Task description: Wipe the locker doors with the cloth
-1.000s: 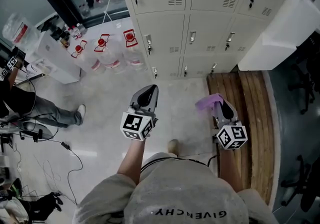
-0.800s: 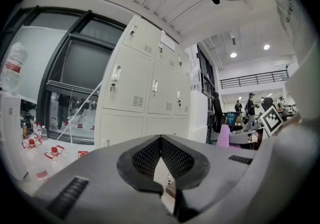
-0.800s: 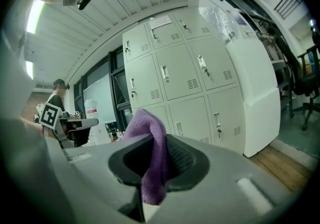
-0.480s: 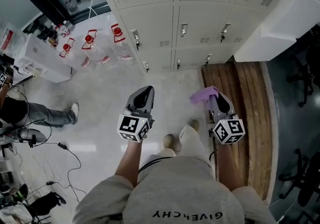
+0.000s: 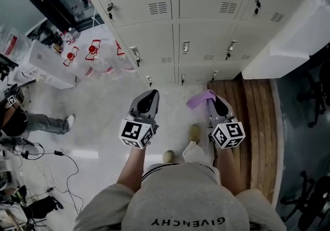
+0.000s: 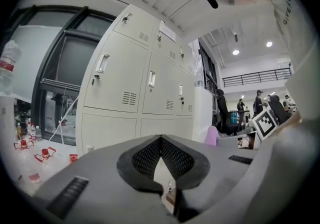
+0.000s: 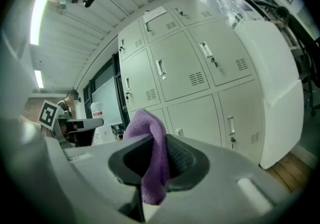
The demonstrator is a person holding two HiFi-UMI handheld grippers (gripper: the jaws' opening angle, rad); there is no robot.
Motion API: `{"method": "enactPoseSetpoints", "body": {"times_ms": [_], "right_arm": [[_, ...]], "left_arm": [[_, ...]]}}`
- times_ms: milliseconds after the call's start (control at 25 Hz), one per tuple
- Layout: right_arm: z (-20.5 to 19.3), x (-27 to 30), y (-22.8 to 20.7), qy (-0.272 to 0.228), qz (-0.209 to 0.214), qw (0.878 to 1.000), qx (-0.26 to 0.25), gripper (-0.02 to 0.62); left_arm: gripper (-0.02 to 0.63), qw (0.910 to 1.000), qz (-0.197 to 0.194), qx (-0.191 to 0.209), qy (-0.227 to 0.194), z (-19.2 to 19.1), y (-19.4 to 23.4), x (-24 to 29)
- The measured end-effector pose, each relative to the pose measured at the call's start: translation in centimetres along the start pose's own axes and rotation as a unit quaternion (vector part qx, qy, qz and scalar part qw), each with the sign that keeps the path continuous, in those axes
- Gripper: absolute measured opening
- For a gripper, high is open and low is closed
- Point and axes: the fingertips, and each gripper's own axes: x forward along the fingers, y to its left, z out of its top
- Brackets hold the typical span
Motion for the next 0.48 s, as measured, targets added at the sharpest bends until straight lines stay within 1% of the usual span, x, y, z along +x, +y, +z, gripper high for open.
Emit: {"method": "enactPoseSetpoints", "body": {"times_ms": [240, 480], "right_arm": [[2.2, 3.5, -3.3, 0.001, 0.024, 1.0, -0.012, 0.057], [3.7, 6.7, -5.9, -0.003, 0.039, 0.999, -0.02, 0.058]], "left_arm": [[-0.002, 0.9998, 0.018, 0.0, 0.001, 0.8, -0.1, 4.2], [-0.002, 0.9991, 0.043, 0.002, 0.0, 1.3, 0.3, 7.0]]}}
